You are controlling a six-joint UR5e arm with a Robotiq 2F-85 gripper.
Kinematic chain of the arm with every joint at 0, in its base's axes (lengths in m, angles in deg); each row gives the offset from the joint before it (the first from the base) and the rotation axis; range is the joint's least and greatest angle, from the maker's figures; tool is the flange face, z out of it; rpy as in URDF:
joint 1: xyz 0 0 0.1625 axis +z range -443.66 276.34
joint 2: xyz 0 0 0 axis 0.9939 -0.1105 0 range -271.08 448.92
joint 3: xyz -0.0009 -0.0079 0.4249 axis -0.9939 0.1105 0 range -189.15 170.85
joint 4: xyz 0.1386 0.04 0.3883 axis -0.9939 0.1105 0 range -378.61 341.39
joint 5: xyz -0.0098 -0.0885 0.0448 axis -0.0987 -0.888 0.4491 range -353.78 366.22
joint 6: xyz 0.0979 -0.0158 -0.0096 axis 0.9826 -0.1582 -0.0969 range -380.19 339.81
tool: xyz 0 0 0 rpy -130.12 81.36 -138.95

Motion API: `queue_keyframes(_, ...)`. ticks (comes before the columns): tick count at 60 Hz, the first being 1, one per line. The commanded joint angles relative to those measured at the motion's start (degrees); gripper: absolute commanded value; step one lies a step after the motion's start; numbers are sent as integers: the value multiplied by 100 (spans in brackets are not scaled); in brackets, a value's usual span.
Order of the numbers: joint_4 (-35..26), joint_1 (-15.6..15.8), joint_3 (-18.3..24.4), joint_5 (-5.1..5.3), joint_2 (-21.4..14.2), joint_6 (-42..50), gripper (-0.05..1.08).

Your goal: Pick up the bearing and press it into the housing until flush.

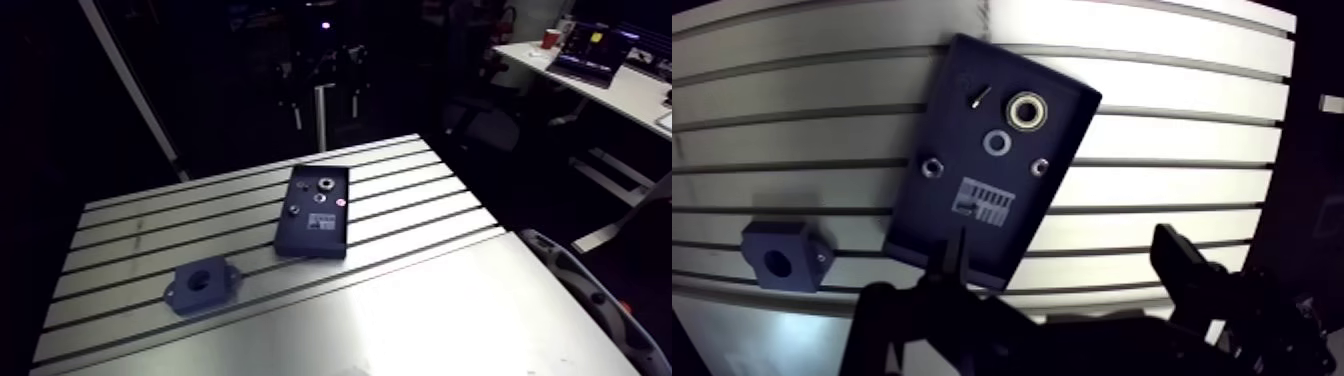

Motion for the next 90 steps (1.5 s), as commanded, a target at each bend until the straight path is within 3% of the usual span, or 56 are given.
queue_keyframes(1, 277, 3, -110, 124, 229, -574, 1)
queue_keyframes(4, 409, -5, -111, 196, 297, -678, 1)
queue_keyframes(24, 721, 3, -112, 192, 591, -654, 1)
queue_keyframes(36, 854, 28, -145, 142, 731, -615, 24)
queue_keyframes(49, 967, 29, -147, 130, 879, -622, 26)
queue_keyframes(53, 975, 29, -163, 130, 934, -615, 32)
queue_keyframes(90, 1178, 38, -243, 130, 1201, -606, 35)
